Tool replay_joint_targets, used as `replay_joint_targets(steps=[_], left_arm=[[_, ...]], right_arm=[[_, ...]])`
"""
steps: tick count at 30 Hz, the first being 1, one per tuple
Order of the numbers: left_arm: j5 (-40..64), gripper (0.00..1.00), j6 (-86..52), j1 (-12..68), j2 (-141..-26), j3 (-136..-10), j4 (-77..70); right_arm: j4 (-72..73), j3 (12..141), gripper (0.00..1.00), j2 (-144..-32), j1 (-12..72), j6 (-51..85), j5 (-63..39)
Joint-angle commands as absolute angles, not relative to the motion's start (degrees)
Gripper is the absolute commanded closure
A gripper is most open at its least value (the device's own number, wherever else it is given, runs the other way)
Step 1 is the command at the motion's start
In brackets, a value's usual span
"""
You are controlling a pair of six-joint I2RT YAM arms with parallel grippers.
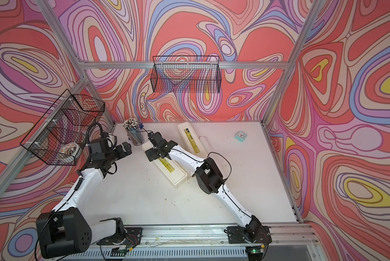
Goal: Put plastic wrap rolls into dispensers
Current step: Pick up the plastic wrap cutting box from the center of the board.
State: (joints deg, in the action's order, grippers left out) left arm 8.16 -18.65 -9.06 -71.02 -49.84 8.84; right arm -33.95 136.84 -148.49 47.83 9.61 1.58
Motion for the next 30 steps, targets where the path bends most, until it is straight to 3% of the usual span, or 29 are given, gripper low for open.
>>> replay_joint_targets(steps=[1,9,16,25,30], left_arm=[[9.2,0.00,-18.2,-9.4,-71.4,-51.7,9.7],[9.7,0.00,-17.8,-9.4,-71.7,-53.0,11.2],[9.7,0.00,-16.8,-9.4,-71.9,-55.2,12.6],[9.7,0.00,-12.2,-9.6,-71.1,-59.2,14.2],[17.3,0.00,-10.9,-10.7,-70.7,-61.4,11.0]], right_arm=[[-35.6,137.1,0.02,-152.0,48.2,9.9,3.9],[-37.9,140.8,0.02,-155.1,50.2,5.9,6.3],[-32.3,134.8,0.08,-149.6,51.7,2.1,9.0],[-22.4,127.2,0.17,-138.4,51.7,1.9,-4.2],[-23.1,126.8,0.20,-131.9,50.5,0.8,-7.2]])
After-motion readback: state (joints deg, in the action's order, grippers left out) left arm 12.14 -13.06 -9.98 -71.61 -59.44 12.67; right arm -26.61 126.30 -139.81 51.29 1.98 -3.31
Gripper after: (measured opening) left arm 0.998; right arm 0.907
